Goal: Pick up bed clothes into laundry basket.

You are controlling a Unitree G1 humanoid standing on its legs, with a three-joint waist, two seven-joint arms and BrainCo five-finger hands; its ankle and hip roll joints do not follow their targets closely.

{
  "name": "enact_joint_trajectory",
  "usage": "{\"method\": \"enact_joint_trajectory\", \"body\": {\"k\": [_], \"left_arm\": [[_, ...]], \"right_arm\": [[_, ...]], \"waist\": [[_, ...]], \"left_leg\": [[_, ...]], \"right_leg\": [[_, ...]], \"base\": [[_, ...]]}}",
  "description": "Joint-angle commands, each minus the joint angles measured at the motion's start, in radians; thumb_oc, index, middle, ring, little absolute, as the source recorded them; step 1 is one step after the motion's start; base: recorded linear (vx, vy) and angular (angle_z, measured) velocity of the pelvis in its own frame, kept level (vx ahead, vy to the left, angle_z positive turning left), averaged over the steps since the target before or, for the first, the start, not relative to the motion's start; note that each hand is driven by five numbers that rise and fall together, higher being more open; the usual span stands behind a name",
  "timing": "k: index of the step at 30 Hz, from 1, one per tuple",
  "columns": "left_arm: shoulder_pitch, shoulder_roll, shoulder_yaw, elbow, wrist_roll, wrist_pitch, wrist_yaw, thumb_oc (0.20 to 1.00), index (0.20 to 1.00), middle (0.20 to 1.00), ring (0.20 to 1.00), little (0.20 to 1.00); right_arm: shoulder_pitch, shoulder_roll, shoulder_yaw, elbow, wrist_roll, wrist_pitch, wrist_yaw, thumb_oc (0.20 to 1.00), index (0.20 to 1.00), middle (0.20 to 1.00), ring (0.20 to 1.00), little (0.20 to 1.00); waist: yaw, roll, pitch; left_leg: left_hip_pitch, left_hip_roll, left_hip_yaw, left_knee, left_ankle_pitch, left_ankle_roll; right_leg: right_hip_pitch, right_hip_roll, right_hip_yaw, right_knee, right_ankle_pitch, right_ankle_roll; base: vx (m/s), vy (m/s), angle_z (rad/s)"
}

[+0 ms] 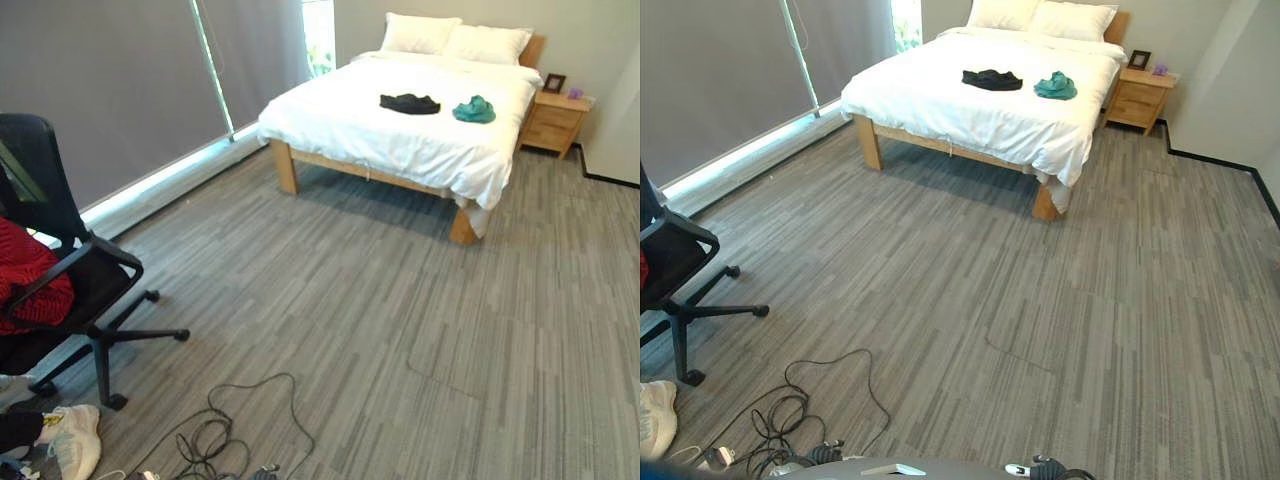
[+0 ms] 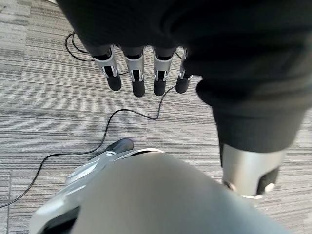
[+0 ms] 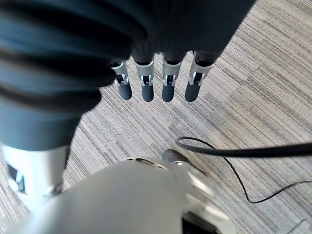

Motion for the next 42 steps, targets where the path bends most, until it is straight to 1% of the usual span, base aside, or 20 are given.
{"method": "enact_joint_trajectory", "body": {"k": [1, 6, 11, 15, 16, 17, 19, 21, 25, 26, 29, 31, 32, 33, 34, 35, 36, 38, 40, 42], "left_arm": [[-0.042, -0.018, 0.012, 0.034, 0.057, -0.017, -0.011, 1.000, 1.000, 1.000, 1.000, 1.000], [-0.047, -0.029, -0.025, 0.013, 0.085, -0.031, 0.003, 1.000, 1.000, 1.000, 1.000, 1.000], [-0.046, -0.035, -0.012, 0.026, 0.071, -0.028, 0.008, 1.000, 1.000, 1.000, 1.000, 1.000], [-0.038, -0.044, 0.081, 0.092, -0.042, -0.004, -0.008, 1.000, 1.000, 1.000, 1.000, 1.000], [-0.062, -0.028, 0.125, 0.076, -0.128, -0.012, 0.009, 1.000, 1.000, 1.000, 1.000, 1.000], [-0.062, -0.028, 0.125, 0.076, -0.129, -0.012, 0.009, 1.000, 1.000, 1.000, 1.000, 1.000], [-0.105, -0.011, 0.143, -0.002, -0.241, -0.038, 0.041, 1.000, 1.000, 1.000, 1.000, 1.000], [-0.133, 0.003, 0.122, -0.095, -0.256, -0.068, 0.079, 1.000, 1.000, 1.000, 1.000, 1.000], [-0.096, 0.036, 0.104, -0.425, -0.409, -0.115, 0.096, 1.000, 1.000, 1.000, 1.000, 1.000], [-0.096, 0.036, 0.104, -0.425, -0.409, -0.115, 0.096, 1.000, 1.000, 1.000, 1.000, 1.000], [-0.031, 0.066, 0.086, -0.731, -0.487, -0.113, 0.064, 1.000, 1.000, 1.000, 1.000, 1.000], [-0.007, 0.076, 0.083, -0.778, -0.514, -0.107, 0.051, 1.000, 1.000, 1.000, 1.000, 1.000], [0.021, 0.083, 0.075, -0.852, -0.584, -0.077, 0.036, 1.000, 1.000, 1.000, 1.000, 1.000], [0.022, 0.083, 0.075, -0.854, -0.584, -0.076, 0.037, 1.000, 1.000, 1.000, 1.000, 1.000], [0.048, 0.093, 0.054, -0.933, -0.648, -0.056, 0.019, 1.000, 1.000, 1.000, 1.000, 1.000], [0.068, 0.093, 0.048, -0.966, -0.699, -0.045, 0.005, 1.000, 1.000, 1.000, 1.000, 1.000], [0.077, 0.088, 0.043, -0.985, -0.717, -0.045, 0.007, 1.000, 1.000, 1.000, 1.000, 1.000], [0.082, 0.060, 0.050, -0.984, -0.722, -0.063, 0.025, 1.000, 1.000, 1.000, 1.000, 1.000], [0.092, 0.019, 0.058, -0.966, -0.886, -0.053, 0.001, 1.000, 1.000, 1.000, 1.000, 1.000], [0.112, -0.009, 0.070, -0.972, -0.928, -0.056, -0.001, 1.000, 1.000, 1.000, 1.000, 1.000]], "right_arm": [[-0.019, 0.008, 0.048, 0.046, -0.023, -0.002, 0.024, 1.000, 1.000, 1.000, 1.000, 1.000], [-0.021, 0.004, 0.042, 0.086, -0.040, 0.005, 0.024, 1.000, 1.000, 1.000, 1.000, 1.000], [-0.021, 0.003, 0.027, 0.094, -0.026, 0.005, 0.026, 1.000, 1.000, 1.000, 1.000, 1.000], [-0.026, -0.009, -0.064, 0.095, 0.153, -0.009, 0.035, 1.000, 1.000, 1.000, 1.000, 1.000], [-0.043, -0.027, -0.119, 0.068, 0.276, -0.030, 0.032, 1.000, 1.000, 1.000, 1.000, 1.000], [-0.043, -0.027, -0.119, 0.068, 0.276, -0.030, 0.032, 1.000, 1.000, 1.000, 1.000, 1.000], [-0.065, -0.054, -0.157, 0.001, 0.369, -0.056, 0.013, 1.000, 1.000, 1.000, 1.000, 1.000], [-0.072, -0.070, -0.167, -0.094, 0.403, -0.086, -0.014, 1.000, 1.000, 1.000, 1.000, 1.000], [-0.018, -0.110, -0.208, -0.426, 0.528, -0.125, -0.009, 1.000, 1.000, 1.000, 1.000, 1.000], [-0.017, -0.110, -0.208, -0.426, 0.528, -0.125, -0.009, 1.000, 1.000, 1.000, 1.000, 1.000], [0.035, -0.127, -0.259, -0.681, 0.548, -0.141, -0.035, 1.000, 1.000, 1.000, 1.000, 1.000], [0.054, -0.123, -0.268, -0.713, 0.549, -0.144, -0.039, 1.000, 1.000, 1.000, 1.000, 1.000], [0.051, -0.103, -0.268, -0.782, 0.698, -0.129, -0.033, 1.000, 1.000, 1.000, 1.000, 1.000], [0.052, -0.103, -0.268, -0.784, 0.699, -0.128, -0.033, 1.000, 1.000, 1.000, 1.000, 1.000], [0.083, -0.070, -0.274, -0.845, 0.860, -0.115, 0.015, 1.000, 1.000, 1.000, 1.000, 1.000], [0.104, -0.053, -0.273, -0.880, 0.924, -0.109, 0.035, 1.000, 1.000, 1.000, 1.000, 1.000], [0.115, -0.042, -0.258, -0.916, 0.931, -0.114, 0.037, 1.000, 1.000, 1.000, 1.000, 1.000], [0.127, -0.045, -0.237, -0.955, 0.818, -0.128, -0.006, 1.000, 1.000, 1.000, 1.000, 1.000], [0.137, -0.039, -0.221, -1.020, 0.820, -0.132, -0.007, 1.000, 1.000, 1.000, 1.000, 1.000], [0.148, -0.038, -0.225, -1.016, 0.786, -0.135, -0.013, 1.000, 1.000, 1.000, 1.000, 1.000]], "waist": [[-0.002, -0.034, 0.029], [-0.003, -0.025, 0.028], [-0.004, -0.024, 0.025], [-0.009, -0.025, 0.009], [-0.016, -0.023, 0.003], [-0.016, -0.023, 0.004], [-0.024, -0.017, 0.006], [-0.030, -0.012, 0.011], [-0.041, -0.006, 0.020], [-0.041, -0.006, 0.020], [-0.049, 0.000, 0.030], [-0.049, 0.001, 0.030], [-0.049, 0.000, 0.034], [-0.048, 0.000, 0.034], [-0.049, 0.001, 0.037], [-0.049, 0.000, 0.037], [-0.049, -0.002, 0.039], [-0.049, -0.002, 0.043], [-0.052, -0.004, 0.050], [-0.052, -0.007, 0.054]], "left_leg": [[0.048, 0.027, -0.053, -0.090, 0.050, -0.048], [0.053, 0.025, -0.053, -0.090, 0.045, -0.047], [0.055, 0.025, -0.056, -0.090, 0.044, -0.048], [0.065, 0.026, -0.048, -0.090, 0.039, -0.050], [0.070, 0.027, -0.040, -0.090, 0.037, -0.053], [0.071, 0.027, -0.040, -0.090, 0.037, -0.053], [0.069, 0.027, -0.038, -0.090, 0.039, -0.055], [0.067, 0.026, -0.036, -0.090, 0.041, -0.056], [0.061, 0.024, -0.035, -0.090, 0.045, -0.055], [0.061, 0.024, -0.035, -0.090, 0.045, -0.055], [0.057, 0.021, -0.034, -0.090, 0.047, -0.051], [0.058, 0.021, -0.033, -0.090, 0.046, -0.050], [0.056, 0.020, -0.031, -0.090, 0.047, -0.050], [0.057, 0.020, -0.030, -0.090, 0.047, -0.050], [0.056, 0.021, -0.030, -0.090, 0.048, -0.049], [0.057, 0.021, -0.028, -0.090, 0.047, -0.050], [0.056, 0.021, -0.026, -0.090, 0.047, -0.049], [0.054, 0.021, -0.025, -0.090, 0.047, -0.048], [0.049, 0.021, -0.019, -0.090, 0.047, -0.048], [0.046, 0.022, -0.018, -0.090, 0.046, -0.047]], "right_leg": [[0.109, -0.104, -0.015, -0.146, 0.119, 0.121], [0.116, -0.106, -0.018, -0.149, 0.119, 0.123], [0.119, -0.107, -0.023, -0.153, 0.118, 0.122], [0.132, -0.106, -0.020, -0.164, 0.119, 0.122], [0.136, -0.106, -0.014, -0.167, 0.120, 0.123], [0.136, -0.106, -0.014, -0.167, 0.119, 0.123], [0.130, -0.106, -0.007, -0.163, 0.122, 0.123], [0.123, -0.105, -0.003, -0.158, 0.123, 0.125], [0.108, -0.106, -0.001, -0.147, 0.124, 0.129], [0.108, -0.106, -0.001, -0.147, 0.124, 0.129], [0.102, -0.109, 0.000, -0.141, 0.127, 0.132], [0.102, -0.110, -0.001, -0.141, 0.127, 0.134], [0.100, -0.110, 0.003, -0.143, 0.132, 0.135], [0.100, -0.110, 0.003, -0.143, 0.132, 0.135], [0.099, -0.110, 0.004, -0.144, 0.134, 0.136], [0.099, -0.111, 0.006, -0.145, 0.133, 0.137], [0.098, -0.111, 0.008, -0.146, 0.134, 0.138], [0.094, -0.113, 0.012, -0.147, 0.136, 0.138], [0.088, -0.114, 0.015, -0.148, 0.138, 0.139], [0.085, -0.114, 0.017, -0.153, 0.142, 0.139]], "base": [[0.00, 0.000, 0.00], [0.00, 0.000, 0.00], [0.00, 0.000, 0.00], [0.04, 0.006, -0.01], [0.04, 0.011, -0.01], [0.00, 0.000, 0.00], [-0.01, 0.010, -0.03], [-0.03, 0.016, -0.07], [-0.03, 0.012, -0.08], [-0.02, 0.012, -0.09], [0.00, 0.005, -0.01], [0.00, 0.000, 0.00], [0.00, 0.000, 0.00], [0.02, 0.002, -0.04], [0.00, 0.000, 0.00], [0.00, 0.000, 0.00], [0.00, 0.000, 0.00], [0.00, 0.000, 0.00], [0.00, 0.001, -0.02], [0.01, -0.003, -0.05]]}}
